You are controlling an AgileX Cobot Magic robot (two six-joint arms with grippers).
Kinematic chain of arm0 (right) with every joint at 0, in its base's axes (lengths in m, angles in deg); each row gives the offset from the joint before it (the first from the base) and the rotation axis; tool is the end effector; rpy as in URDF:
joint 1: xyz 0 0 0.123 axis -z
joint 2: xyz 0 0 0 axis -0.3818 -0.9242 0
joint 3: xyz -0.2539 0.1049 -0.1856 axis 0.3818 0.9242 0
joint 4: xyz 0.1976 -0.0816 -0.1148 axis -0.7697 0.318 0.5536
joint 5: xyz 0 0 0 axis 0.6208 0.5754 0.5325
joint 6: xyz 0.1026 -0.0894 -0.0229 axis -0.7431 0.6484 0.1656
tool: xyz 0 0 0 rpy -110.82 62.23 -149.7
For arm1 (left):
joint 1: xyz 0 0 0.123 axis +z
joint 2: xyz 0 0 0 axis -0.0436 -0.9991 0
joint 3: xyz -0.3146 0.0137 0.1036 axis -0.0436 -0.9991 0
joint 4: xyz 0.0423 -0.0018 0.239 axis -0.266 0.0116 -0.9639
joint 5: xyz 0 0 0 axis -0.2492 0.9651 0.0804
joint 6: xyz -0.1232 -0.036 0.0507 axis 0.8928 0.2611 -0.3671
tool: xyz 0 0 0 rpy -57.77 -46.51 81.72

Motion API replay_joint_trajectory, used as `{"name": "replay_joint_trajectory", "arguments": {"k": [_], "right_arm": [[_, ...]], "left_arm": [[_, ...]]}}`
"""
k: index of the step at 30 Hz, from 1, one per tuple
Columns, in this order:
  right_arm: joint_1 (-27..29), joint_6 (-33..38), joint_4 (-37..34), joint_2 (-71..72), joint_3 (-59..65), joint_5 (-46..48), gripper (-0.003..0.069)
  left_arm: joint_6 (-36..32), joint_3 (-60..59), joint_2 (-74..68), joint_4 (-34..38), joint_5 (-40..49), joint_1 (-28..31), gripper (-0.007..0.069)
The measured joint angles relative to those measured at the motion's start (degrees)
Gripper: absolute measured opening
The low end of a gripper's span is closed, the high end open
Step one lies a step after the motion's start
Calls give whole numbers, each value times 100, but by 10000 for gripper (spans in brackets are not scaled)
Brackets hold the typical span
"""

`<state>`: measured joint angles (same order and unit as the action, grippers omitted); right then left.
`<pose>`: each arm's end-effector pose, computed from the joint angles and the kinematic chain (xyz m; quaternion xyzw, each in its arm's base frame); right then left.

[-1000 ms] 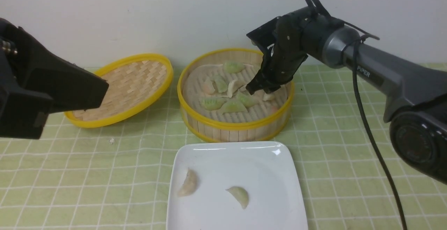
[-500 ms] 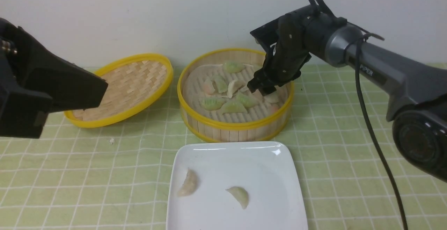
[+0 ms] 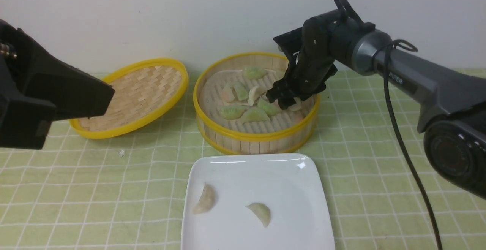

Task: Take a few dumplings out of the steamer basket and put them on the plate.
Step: Use the right arm to grab a dumpling from inside the steamer

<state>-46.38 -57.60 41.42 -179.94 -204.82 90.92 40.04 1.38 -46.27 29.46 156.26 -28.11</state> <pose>0.5166 0.2255 0.1650 -0.2195 0.9601 0.0205 0.1722 0.1192 -0.1021 0.4691 0.2802 0.8697 -0.1916 0.3583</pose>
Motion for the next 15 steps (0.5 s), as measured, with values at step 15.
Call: {"name": "replay_joint_trajectory", "arguments": {"k": [15], "right_arm": [[48, -49, 186, 201, 28, -358, 409]], "left_arm": [[60, 0, 0, -86, 0, 0, -6]]}}
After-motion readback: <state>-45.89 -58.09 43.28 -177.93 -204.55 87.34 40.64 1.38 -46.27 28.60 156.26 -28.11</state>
